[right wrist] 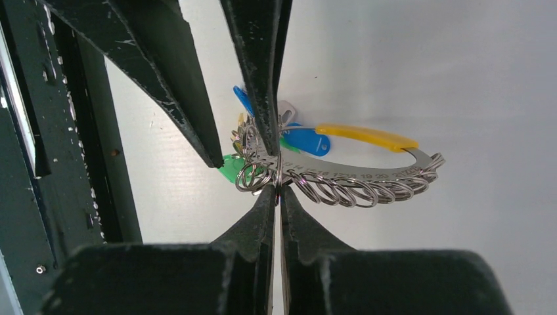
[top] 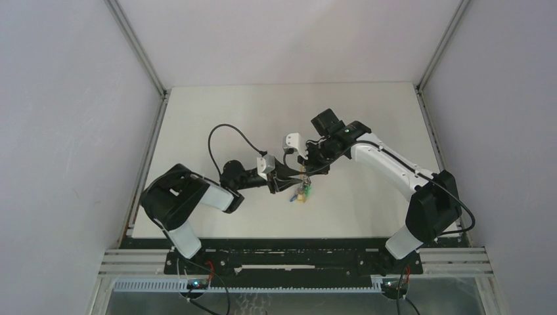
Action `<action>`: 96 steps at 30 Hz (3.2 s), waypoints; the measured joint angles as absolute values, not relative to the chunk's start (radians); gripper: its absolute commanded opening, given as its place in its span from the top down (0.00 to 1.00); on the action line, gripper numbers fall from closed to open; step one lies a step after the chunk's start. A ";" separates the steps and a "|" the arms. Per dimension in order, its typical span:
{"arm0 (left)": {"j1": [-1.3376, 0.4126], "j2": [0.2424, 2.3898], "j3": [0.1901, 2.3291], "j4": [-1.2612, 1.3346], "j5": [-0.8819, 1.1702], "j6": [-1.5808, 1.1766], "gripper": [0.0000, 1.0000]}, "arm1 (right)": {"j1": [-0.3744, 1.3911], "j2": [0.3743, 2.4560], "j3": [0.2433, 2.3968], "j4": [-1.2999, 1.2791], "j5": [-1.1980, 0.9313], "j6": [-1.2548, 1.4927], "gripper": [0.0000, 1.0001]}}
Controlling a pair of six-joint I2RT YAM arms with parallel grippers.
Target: Put the keys on the keyring
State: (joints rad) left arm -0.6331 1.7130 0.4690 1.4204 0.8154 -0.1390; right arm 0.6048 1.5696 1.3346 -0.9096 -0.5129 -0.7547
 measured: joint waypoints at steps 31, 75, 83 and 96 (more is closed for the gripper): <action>-0.631 1.733 0.475 1.421 0.842 -0.132 0.77 | 0.656 1.581 1.355 -0.957 -0.478 -0.787 1.00; -0.634 1.740 0.487 1.427 0.848 -0.155 1.00 | 0.654 1.576 1.369 -0.964 -0.491 -0.823 0.82; -0.633 1.713 0.486 1.415 0.818 -0.155 1.00 | 0.518 1.359 1.159 -0.802 -0.674 -0.815 0.76; -0.633 1.694 0.483 1.411 0.796 -0.155 1.00 | 0.461 1.332 0.957 -0.503 -0.855 -0.739 0.75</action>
